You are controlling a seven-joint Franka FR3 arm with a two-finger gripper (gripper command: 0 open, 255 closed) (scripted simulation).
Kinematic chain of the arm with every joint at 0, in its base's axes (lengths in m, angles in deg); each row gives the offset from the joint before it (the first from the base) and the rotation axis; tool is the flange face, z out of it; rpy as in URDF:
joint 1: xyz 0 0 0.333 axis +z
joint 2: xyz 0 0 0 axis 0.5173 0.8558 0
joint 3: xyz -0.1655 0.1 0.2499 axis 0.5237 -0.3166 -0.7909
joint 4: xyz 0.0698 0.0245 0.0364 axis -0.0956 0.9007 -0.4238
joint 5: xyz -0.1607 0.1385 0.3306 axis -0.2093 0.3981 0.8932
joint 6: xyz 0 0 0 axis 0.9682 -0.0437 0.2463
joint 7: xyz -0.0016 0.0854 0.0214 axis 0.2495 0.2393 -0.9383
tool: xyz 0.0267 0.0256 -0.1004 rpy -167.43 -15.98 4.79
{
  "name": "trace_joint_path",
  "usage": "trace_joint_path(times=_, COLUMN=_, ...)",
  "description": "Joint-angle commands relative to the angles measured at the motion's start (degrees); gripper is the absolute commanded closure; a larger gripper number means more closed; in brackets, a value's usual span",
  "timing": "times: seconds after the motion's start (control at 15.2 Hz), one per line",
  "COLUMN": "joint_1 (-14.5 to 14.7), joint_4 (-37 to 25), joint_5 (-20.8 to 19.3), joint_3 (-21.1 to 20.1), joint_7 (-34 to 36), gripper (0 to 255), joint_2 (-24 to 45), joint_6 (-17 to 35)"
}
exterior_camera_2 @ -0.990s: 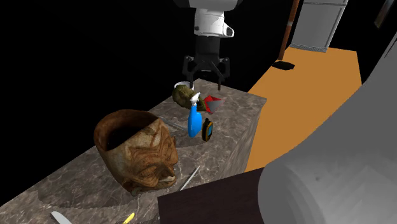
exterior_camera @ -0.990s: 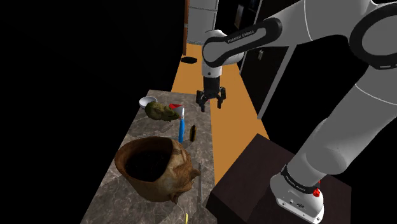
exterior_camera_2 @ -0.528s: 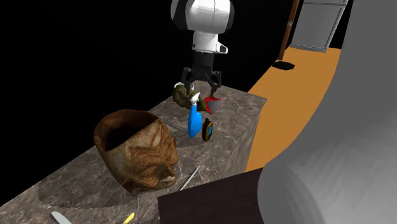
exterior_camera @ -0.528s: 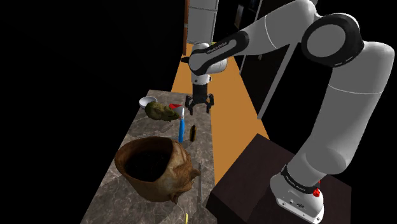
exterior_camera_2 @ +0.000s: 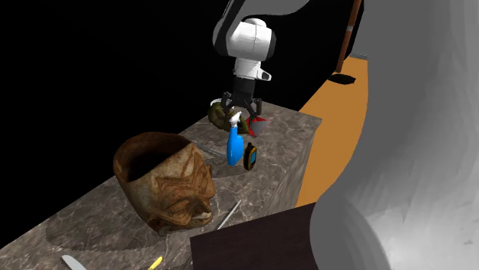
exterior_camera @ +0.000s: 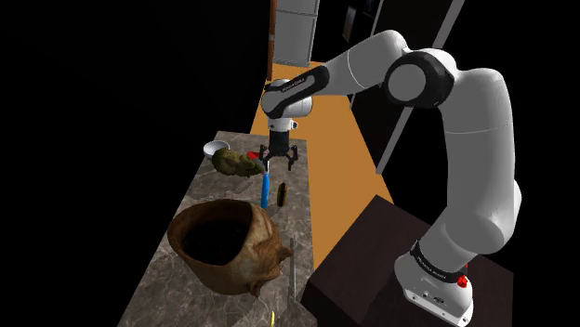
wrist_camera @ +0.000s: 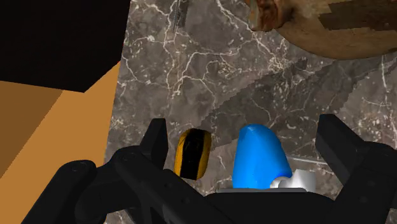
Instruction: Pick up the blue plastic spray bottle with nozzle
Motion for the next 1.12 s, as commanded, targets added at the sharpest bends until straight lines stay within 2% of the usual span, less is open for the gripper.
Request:
trace_joint_path(times=0.0, joint_1=-0.29, joint_4=-5.72, joint_5=0.77, joint_3=0.20, joint_7=1.37, gripper=0, joint_2=5.58, joint_6=-0.47)
trace_joint_path(times=0.53, joint_1=-2.22, joint_4=-31.07, joint_5=3.35, joint_3=0.79, joint_7=7.25, gripper=0, joint_2=26.73, joint_6=-5.70)
trace_joint_path(times=1.06, joint_1=-2.09, joint_4=-34.08, joint_5=3.48, joint_3=0.82, joint_7=6.63, gripper=0, joint_2=31.70, joint_6=-3.82)
